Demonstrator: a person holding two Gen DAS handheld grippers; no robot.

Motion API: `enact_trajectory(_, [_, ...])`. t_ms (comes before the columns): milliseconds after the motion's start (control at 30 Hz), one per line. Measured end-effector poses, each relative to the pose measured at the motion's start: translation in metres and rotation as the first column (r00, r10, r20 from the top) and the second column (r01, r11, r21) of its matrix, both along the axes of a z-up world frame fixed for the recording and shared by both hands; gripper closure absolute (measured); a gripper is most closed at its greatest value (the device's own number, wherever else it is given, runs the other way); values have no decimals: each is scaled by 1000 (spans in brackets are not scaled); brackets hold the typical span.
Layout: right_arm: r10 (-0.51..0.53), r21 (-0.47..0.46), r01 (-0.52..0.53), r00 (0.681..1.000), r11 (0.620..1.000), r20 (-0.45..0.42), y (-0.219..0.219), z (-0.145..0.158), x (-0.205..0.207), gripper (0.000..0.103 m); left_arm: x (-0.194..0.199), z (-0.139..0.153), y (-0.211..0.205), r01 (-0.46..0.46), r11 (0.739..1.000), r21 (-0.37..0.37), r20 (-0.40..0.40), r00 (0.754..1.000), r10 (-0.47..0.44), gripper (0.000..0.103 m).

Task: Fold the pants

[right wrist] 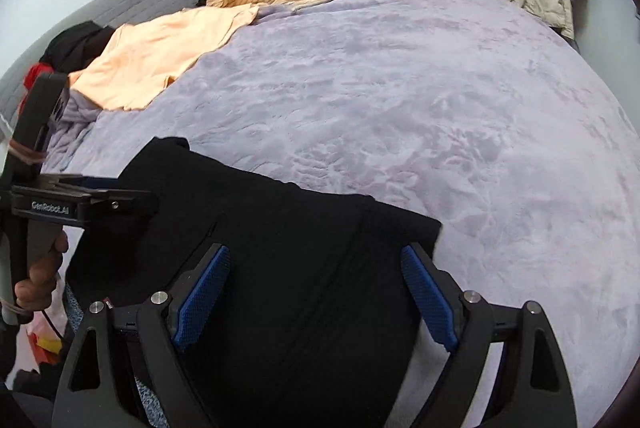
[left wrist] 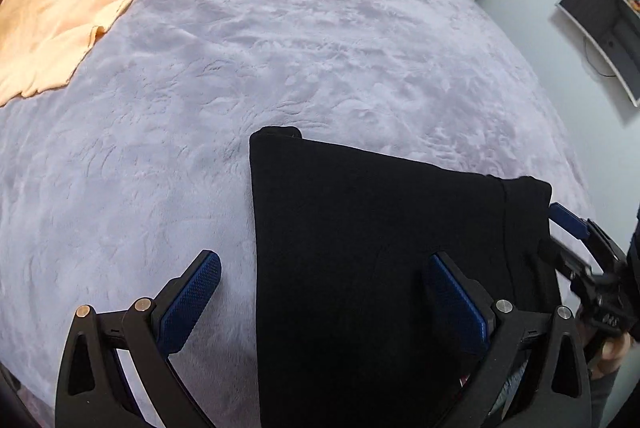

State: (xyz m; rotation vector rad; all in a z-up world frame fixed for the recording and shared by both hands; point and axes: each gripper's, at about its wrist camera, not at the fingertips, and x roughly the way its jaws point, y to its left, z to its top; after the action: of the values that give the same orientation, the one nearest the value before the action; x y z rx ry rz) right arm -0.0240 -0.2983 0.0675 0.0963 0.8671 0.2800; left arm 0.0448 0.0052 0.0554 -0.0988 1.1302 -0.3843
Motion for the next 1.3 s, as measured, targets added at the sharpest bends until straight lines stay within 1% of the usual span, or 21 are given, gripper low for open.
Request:
enact_trajectory(67, [-87,70,86,996,994,-2,-28,0,-21,7,-12,1,12,64,997,-51,-6,998,-64,0])
enact_trajectory(133, [-141,113,147,988,983,-58,-51,-14,-32,6,-17,-7,17,116,990,-82,-28,993,-119,0])
enact_trajectory(200, [-137,145,155,983,977,-126,-62,-35,-39,6,-19,-22,18,144,986,-83,-62,987,-150,0])
enact_trajectory(300, [-138,265,174,979,949,-149,-72,-52,-48,6,-14,-37,21,127,977,-173,-124,981,-149,0])
enact_trajectory(333, [-137,280,176,979,944,-152,-71,-54,-48,2,-11,-40,20,124,973,-195,-133,979,-151,0])
enact_trajectory(400, [-89,294,129,985,947,-148,-60,-55,-44,0,-7,-43,14,131,968,-216,-142,976,-164,0])
enact_trajectory(467, [2,333,48,989,942,-146,-43,-58,-36,0,-4,-45,3,170,959,-229,-142,968,-205,0])
enact_trajectory(500, [50,345,6,987,939,-151,-33,-61,-32,0,-4,-46,-3,192,955,-227,-140,964,-227,0])
enact_trajectory(533, [78,327,-22,984,945,-160,-23,-64,-26,0,-2,-47,-10,208,955,-211,-133,962,-239,0])
enact_trajectory(600, [96,275,-52,984,960,-147,-7,-69,-17,0,1,-50,-15,228,952,-205,-125,958,-257,0])
enact_trajectory(633, [101,272,-60,985,960,-140,-3,-69,-13,0,4,-51,-15,228,950,-215,-133,957,-259,0])
enact_trajectory(700, [100,303,-53,985,952,-143,-4,-70,-9,0,5,-51,-13,229,945,-235,-140,954,-266,0])
enact_trajectory(733, [97,321,-45,984,946,-147,-6,-71,-7,0,4,-51,-15,233,945,-228,-134,954,-268,0])
enact_trajectory(800, [92,315,-42,985,948,-147,-4,-70,-8,4,0,-47,-18,230,949,-213,-128,957,-261,3])
enact_trajectory(833, [100,315,-52,985,948,-139,-3,-67,-9,15,-2,-44,-20,235,952,-199,-116,958,-260,9])
enact_trajectory(867, [99,310,-54,986,949,-132,-3,-63,-10,25,-5,-40,-23,241,953,-184,-105,959,-263,12])
enact_trajectory(900, [98,309,-53,987,950,-131,-4,-59,-10,29,-8,-34,-25,247,953,-174,-95,959,-266,19])
enact_trajectory(933, [97,308,-54,987,950,-128,-4,-54,-10,36,-9,-29,-27,250,954,-168,-88,960,-267,27])
enact_trajectory(1033, [110,277,-78,989,958,-99,2,-34,-9,46,-12,-10,-29,240,957,-160,-79,964,-255,40])
enact_trajectory(1200, [124,254,-110,991,961,-41,-1,2,2,46,0,25,-34,221,960,-171,-37,972,-231,41])
enact_trajectory(1300, [122,243,-111,992,964,-30,-9,17,18,46,16,40,-42,209,962,-175,-23,976,-217,41])
